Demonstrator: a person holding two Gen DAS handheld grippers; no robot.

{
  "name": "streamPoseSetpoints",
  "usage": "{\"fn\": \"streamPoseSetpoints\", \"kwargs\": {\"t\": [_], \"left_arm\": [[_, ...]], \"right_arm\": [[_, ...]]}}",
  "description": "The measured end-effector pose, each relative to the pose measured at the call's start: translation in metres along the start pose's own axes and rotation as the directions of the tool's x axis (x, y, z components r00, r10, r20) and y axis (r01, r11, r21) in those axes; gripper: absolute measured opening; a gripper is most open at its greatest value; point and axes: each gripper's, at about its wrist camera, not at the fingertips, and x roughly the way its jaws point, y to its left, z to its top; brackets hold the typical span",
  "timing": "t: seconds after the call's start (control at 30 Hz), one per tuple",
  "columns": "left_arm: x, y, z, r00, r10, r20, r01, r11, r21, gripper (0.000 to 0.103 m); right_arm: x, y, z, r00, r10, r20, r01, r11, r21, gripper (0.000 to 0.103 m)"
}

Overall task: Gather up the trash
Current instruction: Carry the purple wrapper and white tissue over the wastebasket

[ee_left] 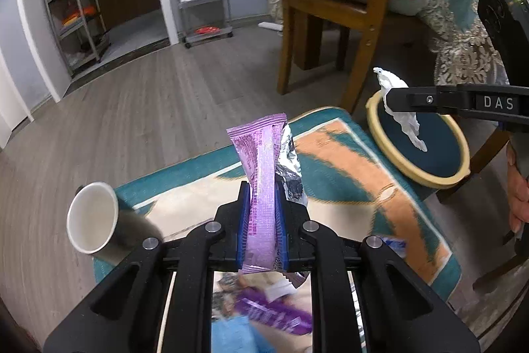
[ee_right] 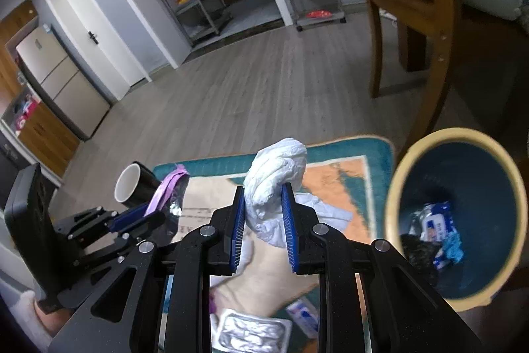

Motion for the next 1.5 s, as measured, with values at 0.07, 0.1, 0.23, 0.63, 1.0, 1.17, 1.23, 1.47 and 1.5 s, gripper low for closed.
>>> {"fn": "streamPoseSetpoints", "kwargs": {"t": [0.07, 0.1, 0.23, 0.63, 1.0, 1.17, 1.23, 1.47, 1.5], "left_arm": [[0.003, -0.01, 0.004, 1.0, -0.006, 0.004, 0.006, 1.0, 0.008, 0.014], [0.004, -0.017, 0.007, 1.0, -0.01, 0.006, 0.009, 1.0, 0.015, 0.014], [0.011, -0.039, 0.014, 1.0, -0.026, 0.007, 0.025, 0.999, 0.043, 0.014], [0.035, -0.105, 0.029, 0.995, -0.099, 0.0, 0.098, 0.99, 0.098, 0.014], [0.059, -0.171, 0.041, 0.984, -0.178, -0.018, 0.178, 0.972, 0.152, 0.014], [0.074, -0.198, 0.043, 0.979, -0.201, -0.037, 0.205, 0.965, 0.161, 0.014], [0.08, -0.209, 0.042, 0.976, -0.21, -0.048, 0.216, 0.961, 0.172, 0.014], [0.099, -0.232, 0.038, 0.971, -0.224, -0.082, 0.236, 0.949, 0.209, 0.014], [0.102, -0.234, 0.038, 0.971, -0.221, -0.087, 0.235, 0.949, 0.21, 0.014]], "right_arm": [[-0.007, -0.009, 0.002, 1.0, -0.005, 0.012, 0.005, 1.0, 0.009, 0.023], [-0.012, -0.013, 0.002, 1.0, -0.007, 0.017, 0.007, 1.0, 0.014, 0.023], [-0.028, -0.033, 0.003, 0.999, -0.022, 0.04, 0.021, 0.999, 0.04, 0.023], [-0.063, -0.105, -0.005, 0.991, -0.109, 0.076, 0.096, 0.982, 0.165, 0.023], [-0.086, -0.153, -0.013, 0.977, -0.198, 0.082, 0.176, 0.96, 0.218, 0.023], [-0.088, -0.176, -0.02, 0.971, -0.233, 0.06, 0.21, 0.944, 0.255, 0.023], [-0.087, -0.185, -0.024, 0.969, -0.245, 0.044, 0.224, 0.936, 0.271, 0.023], [-0.08, -0.21, -0.032, 0.972, -0.234, 0.012, 0.216, 0.915, 0.342, 0.023], [-0.077, -0.211, -0.033, 0.972, -0.234, 0.005, 0.218, 0.913, 0.344, 0.023]]}}
